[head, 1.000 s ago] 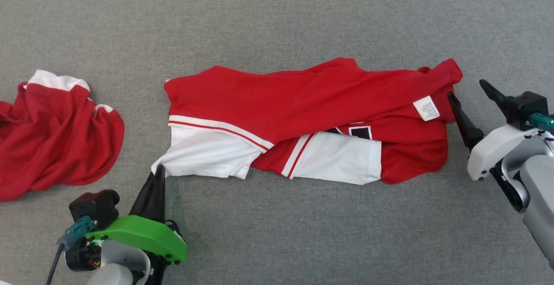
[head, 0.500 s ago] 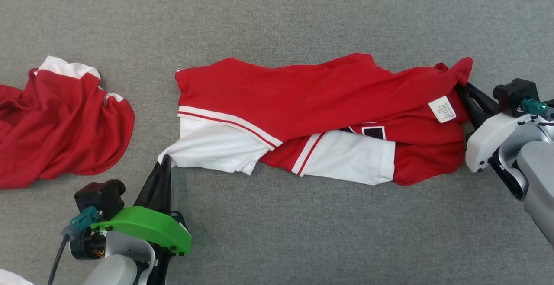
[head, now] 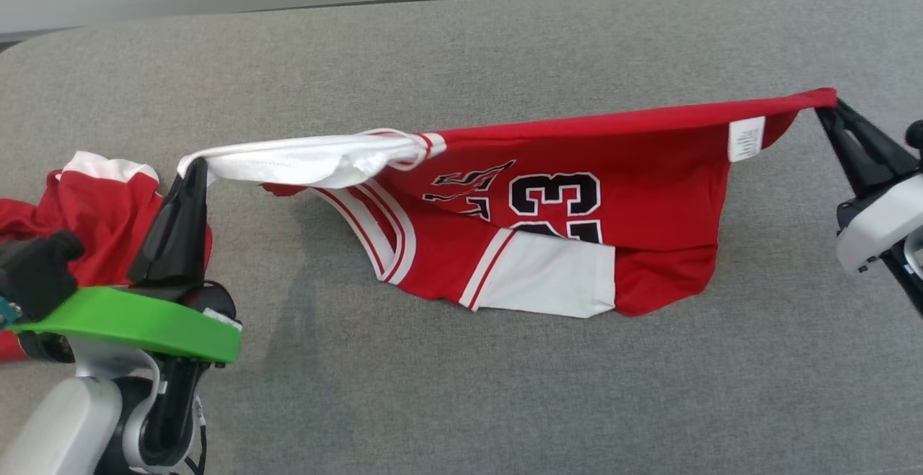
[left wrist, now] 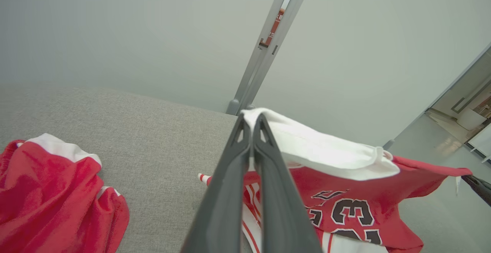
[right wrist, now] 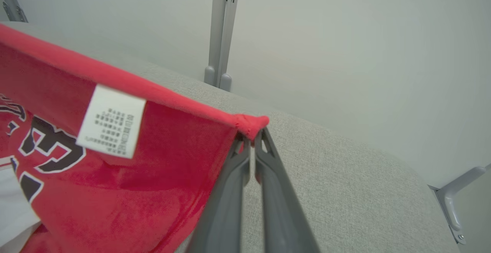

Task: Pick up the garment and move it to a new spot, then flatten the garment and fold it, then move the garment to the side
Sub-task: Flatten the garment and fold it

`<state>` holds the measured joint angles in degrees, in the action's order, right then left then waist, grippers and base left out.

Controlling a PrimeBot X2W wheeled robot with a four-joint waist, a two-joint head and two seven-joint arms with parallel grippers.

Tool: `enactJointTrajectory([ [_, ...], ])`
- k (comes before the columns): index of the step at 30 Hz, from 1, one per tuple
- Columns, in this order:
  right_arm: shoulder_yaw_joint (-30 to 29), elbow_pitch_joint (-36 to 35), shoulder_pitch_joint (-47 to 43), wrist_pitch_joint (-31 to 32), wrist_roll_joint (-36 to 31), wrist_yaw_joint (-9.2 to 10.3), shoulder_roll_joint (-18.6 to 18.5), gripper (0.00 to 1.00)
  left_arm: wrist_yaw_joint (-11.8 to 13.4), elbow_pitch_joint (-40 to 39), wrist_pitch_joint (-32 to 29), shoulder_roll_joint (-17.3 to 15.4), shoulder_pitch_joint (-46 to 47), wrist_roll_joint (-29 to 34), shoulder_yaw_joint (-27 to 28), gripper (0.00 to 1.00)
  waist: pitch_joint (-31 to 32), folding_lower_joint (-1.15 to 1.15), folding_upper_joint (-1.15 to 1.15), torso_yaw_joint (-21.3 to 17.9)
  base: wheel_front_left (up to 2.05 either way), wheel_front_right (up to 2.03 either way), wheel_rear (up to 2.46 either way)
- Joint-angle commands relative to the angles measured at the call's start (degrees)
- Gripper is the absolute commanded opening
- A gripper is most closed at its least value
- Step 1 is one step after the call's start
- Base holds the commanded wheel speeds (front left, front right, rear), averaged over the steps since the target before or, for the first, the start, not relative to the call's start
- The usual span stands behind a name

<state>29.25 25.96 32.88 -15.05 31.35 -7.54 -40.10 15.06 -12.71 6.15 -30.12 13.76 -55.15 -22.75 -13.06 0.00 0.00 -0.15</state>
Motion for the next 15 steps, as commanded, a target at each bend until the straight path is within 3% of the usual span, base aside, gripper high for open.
enactJointTrajectory([
  [1, -1.34, -1.35, -1.26, -0.15, 0.97, 0.1, -1.28, 0.0, -0.46, -2.07, -0.92, -1.21, 1.08, -1.48, 1.18, 0.0, 2.52, 0.0, 0.0, -2.54, 0.0, 0.0, 0.0],
  [8, -7.15, -9.78, 0.71, 1.56, 7.67, 0.1, -2.96, 0.0, -3.31, -7.66, -10.41, -3.55, 10.05, -8.31, 2.48, 0.0, 3.28, 0.0, 0.0, -4.97, 0.0, 0.0, 0.0],
  [12, -8.53, -10.17, 7.55, 3.81, 8.82, 0.1, -2.77, 0.0, -5.06, -3.29, -17.12, -3.17, 23.73, -10.02, 1.85, 0.0, 0.82, 0.0, 0.0, -5.76, 0.0, 0.0, 0.0],
  [15, -8.97, -6.78, 15.64, 5.06, 7.16, 0.1, -1.88, 0.0, -6.1, 3.87, -20.39, -1.72, 37.41, -7.54, 0.5, 0.0, -3.53, 0.0, 0.0, -5.6, 0.0, 0.0, 0.0],
])
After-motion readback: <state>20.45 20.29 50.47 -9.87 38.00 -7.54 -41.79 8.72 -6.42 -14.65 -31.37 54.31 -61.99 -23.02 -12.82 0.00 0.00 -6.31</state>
